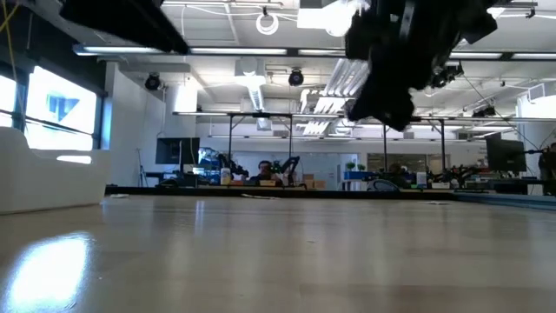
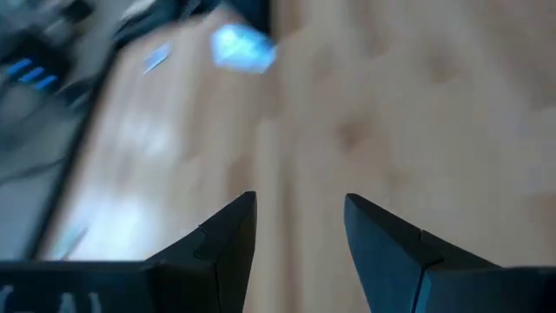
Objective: Pick & Place First Aid Supplies
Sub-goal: Put the blue alcohol pad into the white bin
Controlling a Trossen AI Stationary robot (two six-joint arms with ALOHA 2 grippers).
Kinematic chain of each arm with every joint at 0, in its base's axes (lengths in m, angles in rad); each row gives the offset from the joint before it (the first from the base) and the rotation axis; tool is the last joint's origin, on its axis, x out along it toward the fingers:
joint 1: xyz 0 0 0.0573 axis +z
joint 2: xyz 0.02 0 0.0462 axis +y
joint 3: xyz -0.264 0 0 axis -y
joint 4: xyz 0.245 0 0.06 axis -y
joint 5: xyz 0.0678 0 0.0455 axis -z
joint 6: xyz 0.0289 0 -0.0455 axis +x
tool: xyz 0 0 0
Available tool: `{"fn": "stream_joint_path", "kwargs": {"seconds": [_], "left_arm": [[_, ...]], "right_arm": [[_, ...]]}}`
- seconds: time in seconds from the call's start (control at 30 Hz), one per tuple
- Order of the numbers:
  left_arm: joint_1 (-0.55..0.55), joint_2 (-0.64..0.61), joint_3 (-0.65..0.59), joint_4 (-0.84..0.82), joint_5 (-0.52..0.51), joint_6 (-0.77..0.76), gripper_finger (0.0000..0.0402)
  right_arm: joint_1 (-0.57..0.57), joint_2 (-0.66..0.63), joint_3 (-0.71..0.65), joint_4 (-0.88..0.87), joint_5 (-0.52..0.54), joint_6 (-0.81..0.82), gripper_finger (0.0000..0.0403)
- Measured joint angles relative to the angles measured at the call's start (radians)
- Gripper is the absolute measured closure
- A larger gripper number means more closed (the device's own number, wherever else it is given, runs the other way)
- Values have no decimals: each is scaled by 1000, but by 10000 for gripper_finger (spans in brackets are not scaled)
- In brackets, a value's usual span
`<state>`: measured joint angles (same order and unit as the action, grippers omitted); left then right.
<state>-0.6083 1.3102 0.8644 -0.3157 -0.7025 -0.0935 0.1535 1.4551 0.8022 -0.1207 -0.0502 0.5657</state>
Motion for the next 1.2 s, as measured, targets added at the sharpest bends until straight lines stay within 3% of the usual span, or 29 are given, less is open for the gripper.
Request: {"fn": "stream_joint_path", "kwargs": {"seconds": [0.13,0.23,0.43,0.6,0.83,0.9,1.2], "left_arm": [[27,0,-35,248,186,109,230],[79,0,-54,377,297,113,228],[209,48,-91,547,497,-6,209],[301,131,-90,687,696,-120,181],[356,239,-91,890,984,-164,170],[364,276,-88,964,1017,-187,170],[380,355,-55,1006,1020,-211,170]], "right_arm": [[52,5,-43,284,-47,-133,402],[83,5,-63,393,-57,-185,402],[139,29,-66,526,-60,-275,402],[173,93,-65,699,-138,-387,403],[191,195,-65,883,-216,-528,403],[185,209,-65,907,-213,-539,403],[172,209,-65,904,-205,-548,403]]}}
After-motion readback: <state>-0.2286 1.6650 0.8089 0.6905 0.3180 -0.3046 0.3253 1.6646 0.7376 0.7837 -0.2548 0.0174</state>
